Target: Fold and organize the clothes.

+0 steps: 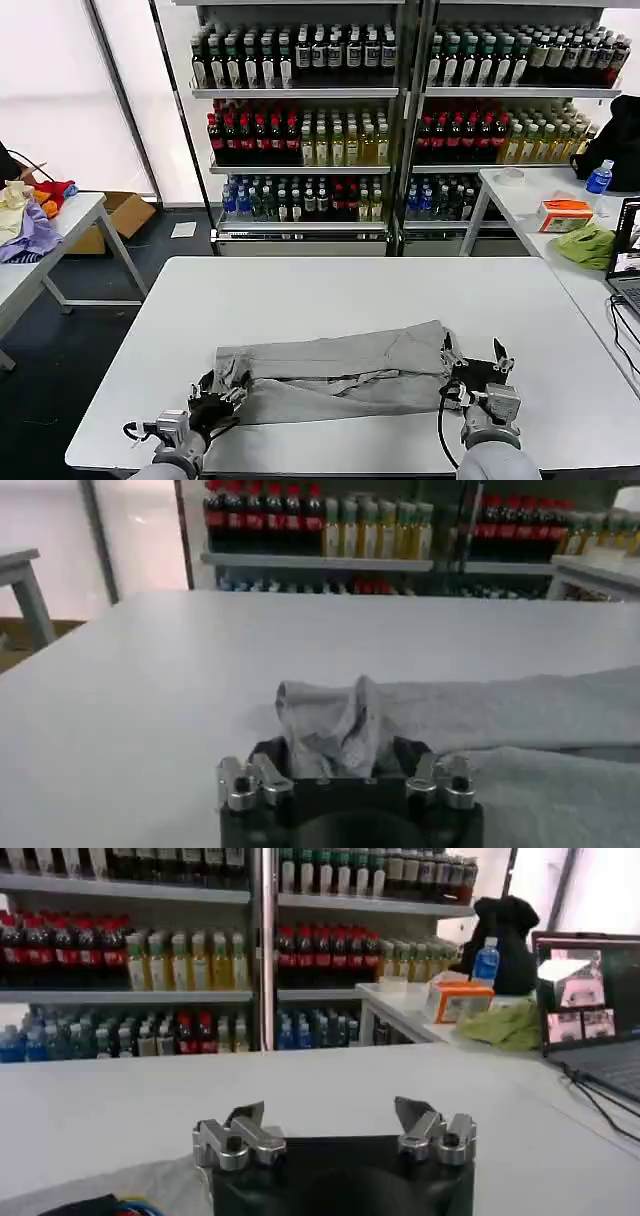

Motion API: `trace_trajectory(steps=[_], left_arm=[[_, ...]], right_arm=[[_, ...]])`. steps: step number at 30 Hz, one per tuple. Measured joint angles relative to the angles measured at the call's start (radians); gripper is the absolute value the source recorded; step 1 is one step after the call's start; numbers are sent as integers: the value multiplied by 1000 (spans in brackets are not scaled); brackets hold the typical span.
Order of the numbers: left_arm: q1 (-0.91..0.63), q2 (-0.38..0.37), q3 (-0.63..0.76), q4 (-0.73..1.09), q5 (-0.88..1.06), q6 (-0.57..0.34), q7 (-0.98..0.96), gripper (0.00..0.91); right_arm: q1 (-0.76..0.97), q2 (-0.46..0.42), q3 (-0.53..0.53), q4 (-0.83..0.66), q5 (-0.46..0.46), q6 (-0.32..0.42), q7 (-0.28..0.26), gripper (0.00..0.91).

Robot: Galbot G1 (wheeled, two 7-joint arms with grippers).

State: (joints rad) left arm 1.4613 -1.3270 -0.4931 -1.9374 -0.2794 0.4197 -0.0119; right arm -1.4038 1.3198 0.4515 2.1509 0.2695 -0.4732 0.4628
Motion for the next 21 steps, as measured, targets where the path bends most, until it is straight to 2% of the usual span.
trace_trajectory(steps=[12, 21], left_arm=[[13, -15, -16, 14, -6, -36, 23, 0], [8, 26, -103, 17, -17, -61, 24, 0]], right_arm=[[4, -4, -3, 2, 2, 3, 0, 907], [27, -5, -18, -11, 3, 2, 5, 907]])
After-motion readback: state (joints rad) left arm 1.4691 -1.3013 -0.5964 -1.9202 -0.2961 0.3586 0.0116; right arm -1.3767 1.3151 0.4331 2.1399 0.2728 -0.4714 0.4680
